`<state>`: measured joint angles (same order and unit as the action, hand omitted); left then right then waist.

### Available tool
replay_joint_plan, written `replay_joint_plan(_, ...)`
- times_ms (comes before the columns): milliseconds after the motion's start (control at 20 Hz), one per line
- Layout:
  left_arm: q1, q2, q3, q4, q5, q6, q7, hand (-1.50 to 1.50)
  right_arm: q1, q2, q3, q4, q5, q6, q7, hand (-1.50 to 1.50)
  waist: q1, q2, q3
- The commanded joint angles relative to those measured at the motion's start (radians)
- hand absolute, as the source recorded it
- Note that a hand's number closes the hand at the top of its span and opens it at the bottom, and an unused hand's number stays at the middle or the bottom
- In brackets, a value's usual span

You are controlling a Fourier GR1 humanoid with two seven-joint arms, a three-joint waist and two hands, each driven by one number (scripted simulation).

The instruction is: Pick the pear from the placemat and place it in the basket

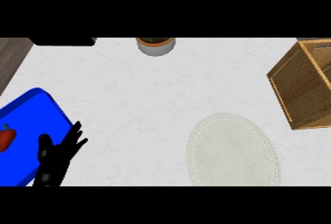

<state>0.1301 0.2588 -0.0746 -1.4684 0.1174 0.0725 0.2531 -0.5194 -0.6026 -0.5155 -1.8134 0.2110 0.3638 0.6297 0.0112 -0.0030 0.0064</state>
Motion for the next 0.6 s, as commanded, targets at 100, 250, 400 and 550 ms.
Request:
replay_joint_plan(100, -0.014, -0.019, 0.003, 0.025, -0.004, -0.005, 0.062, 0.00, -0.005, -0.008, 0.048, 0.193, 0.074, -0.057, -0.170, 1.50, -0.004, 0.005, -0.006)
replay_joint_plan(250, -0.035, -0.032, 0.005, 0.122, -0.027, -0.012, -0.007, 0.00, -0.082, -0.034, 0.024, 0.377, 0.063, -0.083, -0.258, 1.50, -0.001, 0.007, -0.007)
replay_joint_plan(400, -0.044, -0.037, -0.003, 0.042, -0.021, 0.001, 0.072, 0.00, -0.081, -0.003, 0.013, 0.425, 0.025, -0.088, -0.263, 1.50, -0.006, 0.005, -0.006)
replay_joint_plan(550, -0.037, -0.028, 0.004, 0.055, -0.026, -0.011, 0.046, 0.00, -0.071, 0.052, -0.018, 0.569, 0.012, -0.144, -0.352, 1.50, 0.002, 0.009, -0.005)
